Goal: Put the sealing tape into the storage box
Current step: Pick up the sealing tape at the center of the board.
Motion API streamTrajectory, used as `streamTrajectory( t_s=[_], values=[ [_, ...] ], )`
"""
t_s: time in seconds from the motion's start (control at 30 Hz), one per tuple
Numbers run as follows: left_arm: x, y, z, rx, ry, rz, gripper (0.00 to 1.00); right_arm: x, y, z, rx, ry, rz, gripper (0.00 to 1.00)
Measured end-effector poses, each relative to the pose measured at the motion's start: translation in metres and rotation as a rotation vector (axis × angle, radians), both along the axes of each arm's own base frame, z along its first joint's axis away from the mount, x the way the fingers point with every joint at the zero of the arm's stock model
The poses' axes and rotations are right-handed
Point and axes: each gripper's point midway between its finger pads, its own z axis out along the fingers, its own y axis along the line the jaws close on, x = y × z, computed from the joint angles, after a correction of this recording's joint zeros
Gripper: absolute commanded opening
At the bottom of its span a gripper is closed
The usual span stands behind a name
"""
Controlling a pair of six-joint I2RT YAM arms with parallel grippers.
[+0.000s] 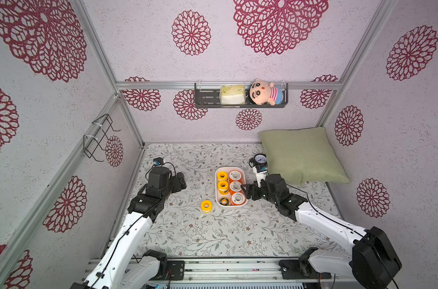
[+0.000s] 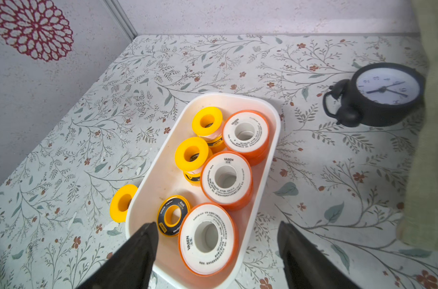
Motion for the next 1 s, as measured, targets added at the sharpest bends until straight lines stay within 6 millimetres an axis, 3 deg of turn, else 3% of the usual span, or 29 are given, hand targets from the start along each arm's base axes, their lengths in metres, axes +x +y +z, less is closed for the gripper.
streamTrajectory(
  t_s=[0.2,0.5,0.77,1.0],
  values=[
    [-0.011,0.016,-0.01,-0.029,-0.008,0.052,0.91,-0.001,0.043,0.007,-0.024,-0.01,0.093,0.82],
    [-0.01,0.016,-0.013,-0.043,-0.005,0.052,0.91,-0.011,0.118,0.007,-0.106,-0.023,0.243,0.82],
    [-0.006,0.013,-0.019,-0.049,0.015,0.041,0.91,-0.032,0.173,-0.017,-0.223,0.015,0.387,0.77],
    [-0.006,0.012,-0.021,-0.051,0.022,0.036,0.91,-0.043,0.198,-0.045,-0.301,0.08,0.449,0.74]
  ],
)
